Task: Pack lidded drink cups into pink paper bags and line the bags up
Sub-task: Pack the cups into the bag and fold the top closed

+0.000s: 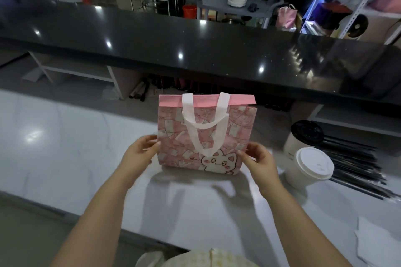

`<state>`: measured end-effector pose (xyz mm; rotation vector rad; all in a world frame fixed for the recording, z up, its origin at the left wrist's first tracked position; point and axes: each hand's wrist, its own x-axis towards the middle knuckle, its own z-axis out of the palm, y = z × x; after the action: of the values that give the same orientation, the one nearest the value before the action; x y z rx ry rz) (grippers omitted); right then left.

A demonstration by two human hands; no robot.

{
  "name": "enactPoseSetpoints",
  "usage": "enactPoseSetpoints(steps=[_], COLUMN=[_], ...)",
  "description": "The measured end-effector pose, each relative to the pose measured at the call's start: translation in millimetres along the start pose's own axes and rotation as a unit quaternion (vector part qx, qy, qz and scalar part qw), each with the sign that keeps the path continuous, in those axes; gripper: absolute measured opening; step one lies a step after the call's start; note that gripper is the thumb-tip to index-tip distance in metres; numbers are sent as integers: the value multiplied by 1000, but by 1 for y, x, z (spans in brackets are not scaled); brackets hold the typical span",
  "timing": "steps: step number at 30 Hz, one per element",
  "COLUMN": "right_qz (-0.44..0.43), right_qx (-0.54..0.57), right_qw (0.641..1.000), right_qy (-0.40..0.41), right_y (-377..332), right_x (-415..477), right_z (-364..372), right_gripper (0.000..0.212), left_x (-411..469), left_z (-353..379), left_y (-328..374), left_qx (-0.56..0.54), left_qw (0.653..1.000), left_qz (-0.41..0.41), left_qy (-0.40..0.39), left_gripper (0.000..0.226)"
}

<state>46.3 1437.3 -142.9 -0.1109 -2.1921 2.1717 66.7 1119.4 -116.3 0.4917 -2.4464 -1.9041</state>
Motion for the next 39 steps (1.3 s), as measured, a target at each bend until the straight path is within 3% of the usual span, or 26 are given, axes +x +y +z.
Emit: enactPoseSetpoints(steps=[2, 5, 11, 18, 24, 30, 35, 39], right_qz=[-40, -75, -84, -82, -95, -125, -102, -111], right_qx=[15, 33, 5, 3, -18, -113, -16, 33], right_qw=[999, 996, 995, 996, 995, 985, 994, 993], right_qy=[12, 19, 60, 47, 36, 39, -38, -5], right_y=[-23, -58, -77, -81, -81, -78, -73, -64], right_x=[8, 25, 34, 32, 37, 57, 69, 65], right_z=[-9, -12, -3, -4, -5, -6, 0, 6], right_gripper=[21, 21, 8, 8, 5, 6, 3, 13], left_x=[0, 1, 9, 16, 21, 22, 22, 23], left_z=[-11, -4, 65, 119, 126, 121, 119, 117], left_y=[33, 89, 166, 174, 165, 162, 158, 153], left_qx=[2, 36, 212, 409, 359, 317, 309, 339], left_qw=[998, 979, 894, 824, 856, 868, 853, 817], left_qz=[43, 169, 395, 377, 353, 365, 407, 458], left_qy=[45, 112, 2, -106, -116, -116, -103, -91], left_gripper=[29, 31, 29, 40, 31, 24, 23, 20])
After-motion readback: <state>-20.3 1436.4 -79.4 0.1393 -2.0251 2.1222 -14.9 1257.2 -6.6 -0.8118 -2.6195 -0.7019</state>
